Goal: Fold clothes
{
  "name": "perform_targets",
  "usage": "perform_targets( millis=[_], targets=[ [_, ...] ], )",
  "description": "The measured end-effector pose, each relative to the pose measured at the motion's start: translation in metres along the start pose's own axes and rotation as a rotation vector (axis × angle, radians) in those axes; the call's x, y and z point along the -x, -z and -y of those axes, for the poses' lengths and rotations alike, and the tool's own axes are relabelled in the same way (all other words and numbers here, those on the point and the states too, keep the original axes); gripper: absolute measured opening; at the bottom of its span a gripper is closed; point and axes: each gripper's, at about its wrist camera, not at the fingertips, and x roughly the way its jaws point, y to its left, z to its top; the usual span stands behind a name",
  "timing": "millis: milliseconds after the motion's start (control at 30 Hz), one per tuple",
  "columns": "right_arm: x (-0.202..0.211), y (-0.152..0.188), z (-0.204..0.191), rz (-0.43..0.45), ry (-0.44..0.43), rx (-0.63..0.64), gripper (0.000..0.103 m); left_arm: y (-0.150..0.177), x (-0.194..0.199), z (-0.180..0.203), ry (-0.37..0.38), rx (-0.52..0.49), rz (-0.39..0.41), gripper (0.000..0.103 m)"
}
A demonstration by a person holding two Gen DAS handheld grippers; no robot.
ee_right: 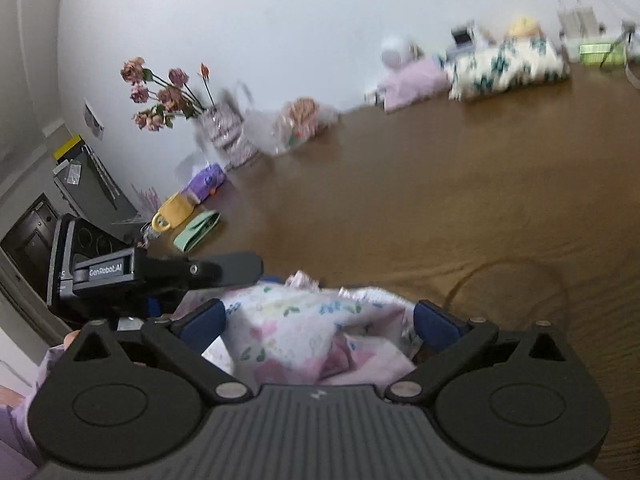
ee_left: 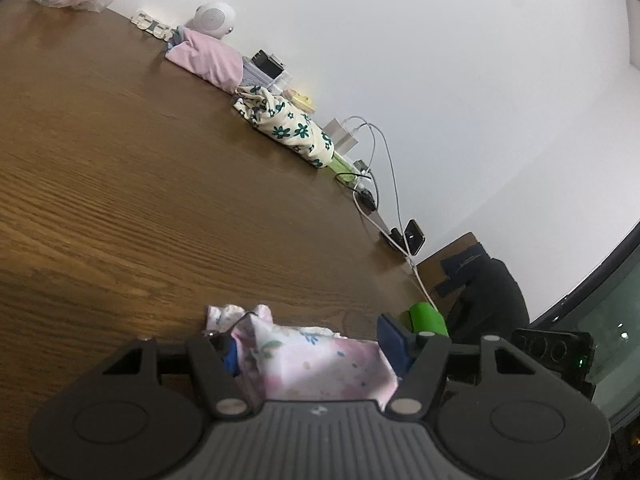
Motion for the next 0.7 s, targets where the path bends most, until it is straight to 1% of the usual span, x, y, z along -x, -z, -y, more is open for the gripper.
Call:
perform_targets(
  millis=[67,100,167,200,233,267,333,400,467,533,567,600,633,700],
  targets=[
    [-0.003,0.004,0.006,-0.030,-0.036,-0.039,0.069,0.001,-0.002,0.001,0.002,-0.003,-0.007,0.062],
    [-0.003,0.005,0.008,-0.040,-0.053,-0.062,0.065,0.001,-0.002,0.001,0.004,-0.005,-0.009,0.060],
    [-0.004,0.007,0.017,-0.073,-0.102,-0.138,0.048,0.003,-0.001,0.003,0.020,-0.006,-0.015,0.057],
    [-0.004,0.009,0.022,-0.089,-0.122,-0.185,0.045,0.003,0.000,0.005,0.033,-0.007,-0.016,0.056],
    [-0.004,0.012,0.026,-0.102,-0.139,-0.228,0.037,0.004,0.001,0.007,0.044,-0.011,-0.016,0.056],
    [-0.003,0.013,0.029,-0.117,-0.146,-0.270,0.033,0.006,0.001,0.009,0.043,-0.019,-0.016,0.056],
    [-0.003,0.015,0.033,-0.148,-0.148,-0.353,0.031,0.009,-0.001,0.013,0.023,-0.039,-0.019,0.056],
    [-0.002,0.015,0.032,-0.159,-0.132,-0.375,0.031,0.013,-0.003,0.017,-0.011,-0.065,-0.025,0.057],
    [-0.002,0.016,0.033,-0.152,-0.125,-0.394,0.031,0.013,0.003,0.018,-0.013,-0.063,-0.020,0.059],
    [-0.003,0.017,0.032,-0.144,-0.120,-0.400,0.031,0.012,0.024,0.019,0.014,-0.064,0.033,0.060],
    [-0.002,0.018,0.033,-0.136,-0.120,-0.407,0.031,0.011,0.035,0.019,0.030,-0.065,0.063,0.063],
    [-0.002,0.018,0.033,-0.128,-0.117,-0.410,0.031,0.012,0.048,0.021,0.034,-0.084,0.098,0.064],
    [-0.001,0.018,0.032,-0.118,-0.110,-0.404,0.034,0.015,0.059,0.025,0.025,-0.115,0.128,0.064],
    [0.003,0.016,0.027,-0.097,-0.086,-0.362,0.045,0.023,0.074,0.035,-0.011,-0.182,0.156,0.064]
  ],
)
